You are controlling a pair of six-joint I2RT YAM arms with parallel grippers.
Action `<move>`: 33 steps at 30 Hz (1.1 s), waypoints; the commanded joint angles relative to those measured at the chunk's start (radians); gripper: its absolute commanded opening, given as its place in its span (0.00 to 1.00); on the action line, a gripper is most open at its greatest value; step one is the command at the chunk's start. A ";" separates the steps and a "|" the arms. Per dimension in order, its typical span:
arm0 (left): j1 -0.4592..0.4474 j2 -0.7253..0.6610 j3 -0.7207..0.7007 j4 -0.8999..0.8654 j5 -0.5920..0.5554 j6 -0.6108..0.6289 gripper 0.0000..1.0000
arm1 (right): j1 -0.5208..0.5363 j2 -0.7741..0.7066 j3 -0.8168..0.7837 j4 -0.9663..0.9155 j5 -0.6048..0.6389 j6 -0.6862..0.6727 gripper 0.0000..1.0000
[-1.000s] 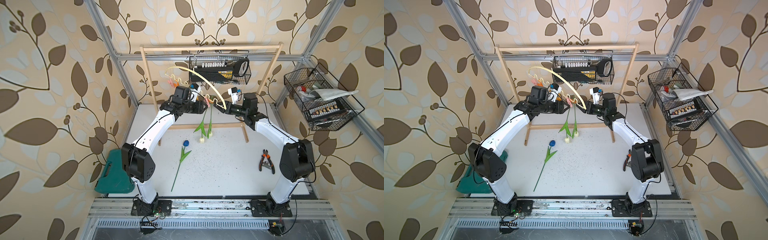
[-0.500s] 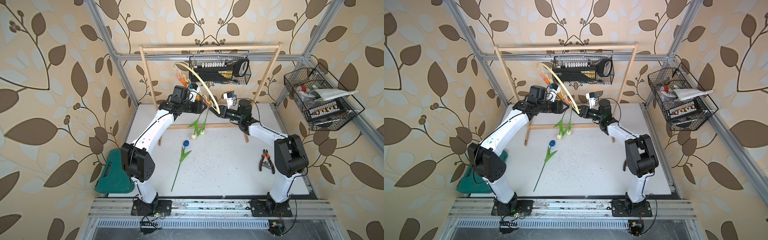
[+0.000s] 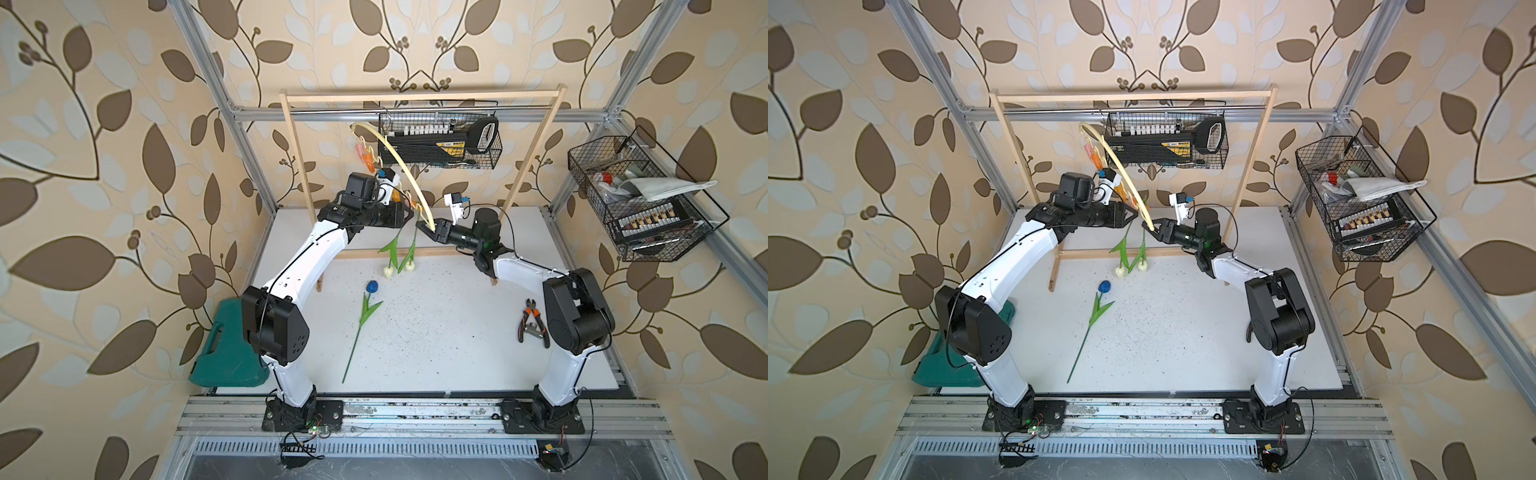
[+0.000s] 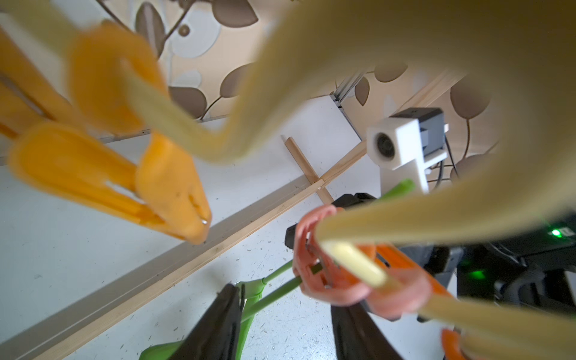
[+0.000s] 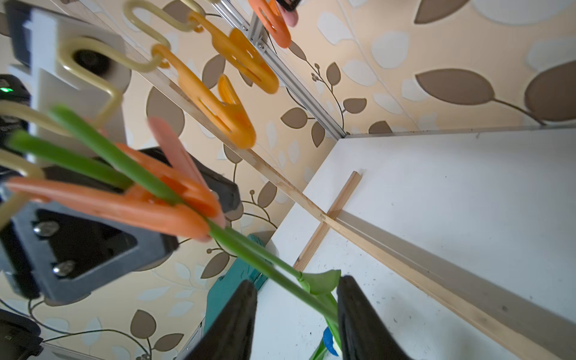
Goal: Dry the flowers on a clothes hanger
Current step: Adjust the flower on the hanger.
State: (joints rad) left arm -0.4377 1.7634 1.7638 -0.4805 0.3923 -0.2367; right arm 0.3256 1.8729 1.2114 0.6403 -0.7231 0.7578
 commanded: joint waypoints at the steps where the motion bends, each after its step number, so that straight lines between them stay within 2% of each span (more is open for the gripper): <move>1: 0.006 -0.045 -0.012 -0.009 -0.011 -0.011 0.50 | 0.005 -0.015 -0.002 0.024 -0.010 -0.015 0.44; 22: 0.018 -0.079 -0.045 -0.002 -0.033 -0.033 0.50 | 0.046 0.085 0.179 -0.074 0.034 -0.071 0.32; 33: 0.027 -0.091 -0.059 0.003 -0.032 -0.034 0.51 | 0.053 0.045 0.170 -0.097 0.059 -0.104 0.16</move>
State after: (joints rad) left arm -0.4236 1.7203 1.7153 -0.4774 0.3683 -0.2661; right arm 0.3767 1.9320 1.3602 0.5587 -0.6827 0.6739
